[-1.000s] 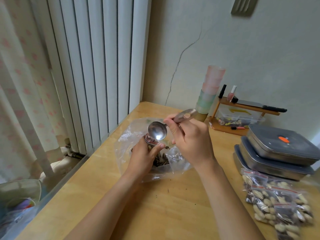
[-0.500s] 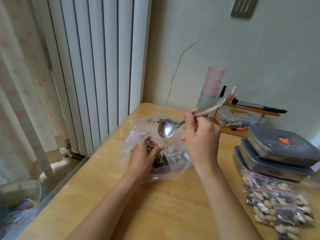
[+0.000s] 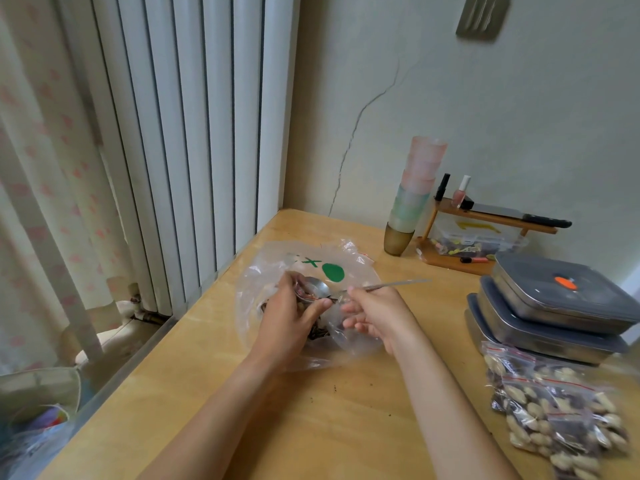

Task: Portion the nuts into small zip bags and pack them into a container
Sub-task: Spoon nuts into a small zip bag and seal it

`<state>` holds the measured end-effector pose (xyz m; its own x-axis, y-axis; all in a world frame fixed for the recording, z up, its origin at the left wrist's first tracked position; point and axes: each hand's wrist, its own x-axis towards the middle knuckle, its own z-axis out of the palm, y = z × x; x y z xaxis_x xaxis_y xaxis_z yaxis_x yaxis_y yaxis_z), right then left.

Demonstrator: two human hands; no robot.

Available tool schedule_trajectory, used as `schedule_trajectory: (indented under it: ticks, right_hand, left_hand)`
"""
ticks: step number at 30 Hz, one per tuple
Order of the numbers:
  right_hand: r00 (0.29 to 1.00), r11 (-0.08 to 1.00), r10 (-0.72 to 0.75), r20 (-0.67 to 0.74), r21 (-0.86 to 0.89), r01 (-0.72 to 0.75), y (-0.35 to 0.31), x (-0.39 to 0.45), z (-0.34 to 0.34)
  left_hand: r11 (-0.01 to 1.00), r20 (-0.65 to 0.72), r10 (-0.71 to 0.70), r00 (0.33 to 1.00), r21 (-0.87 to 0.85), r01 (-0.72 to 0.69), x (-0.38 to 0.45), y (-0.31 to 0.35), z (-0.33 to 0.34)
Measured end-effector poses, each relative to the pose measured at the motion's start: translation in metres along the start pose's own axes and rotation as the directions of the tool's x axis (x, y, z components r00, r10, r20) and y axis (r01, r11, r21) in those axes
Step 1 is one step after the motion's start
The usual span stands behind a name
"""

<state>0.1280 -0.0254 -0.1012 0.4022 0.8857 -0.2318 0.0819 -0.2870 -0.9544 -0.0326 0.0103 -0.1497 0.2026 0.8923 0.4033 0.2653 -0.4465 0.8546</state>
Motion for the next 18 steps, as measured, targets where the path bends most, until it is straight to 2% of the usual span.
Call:
schedule_trajectory:
  ticks: [3, 6, 10, 14, 16, 18]
  right_hand:
    - [0.998, 0.992, 0.036, 0.055, -0.125, -0.029, 0.004, 0.001, 0.002]
    - [0.992, 0.991, -0.02, 0.129, -0.13, 0.037, 0.004, -0.003, 0.007]
    - [0.985, 0.984, -0.075, 0.154, -0.149, 0.098, 0.003, -0.008, 0.015]
    - [0.988, 0.96, -0.139, 0.067, -0.234, 0.151, 0.001, -0.01, 0.015]
    - [0.968, 0.914, -0.249, 0.0, -0.329, 0.235, -0.005, -0.014, 0.015]
    - [0.92, 0.818, -0.39, -0.026, -0.47, 0.333, -0.01, -0.016, 0.017]
  left_hand:
    - [1.0, 0.043, 0.01, 0.999, 0.011, -0.011, -0.001, 0.0, 0.001]
    - [1.0, 0.086, 0.015, 0.996, 0.01, -0.016, -0.003, 0.002, 0.002]
    - [0.997, 0.136, 0.043, 0.99, 0.052, -0.05, -0.004, -0.002, 0.004]
    - [0.997, 0.141, 0.051, 0.989, 0.054, -0.059, -0.003, -0.003, 0.004]
    - [0.996, 0.153, 0.072, 0.986, 0.046, -0.079, -0.003, -0.003, 0.005]
    - [0.993, 0.161, 0.095, 0.982, 0.06, -0.105, -0.004, -0.003, 0.004]
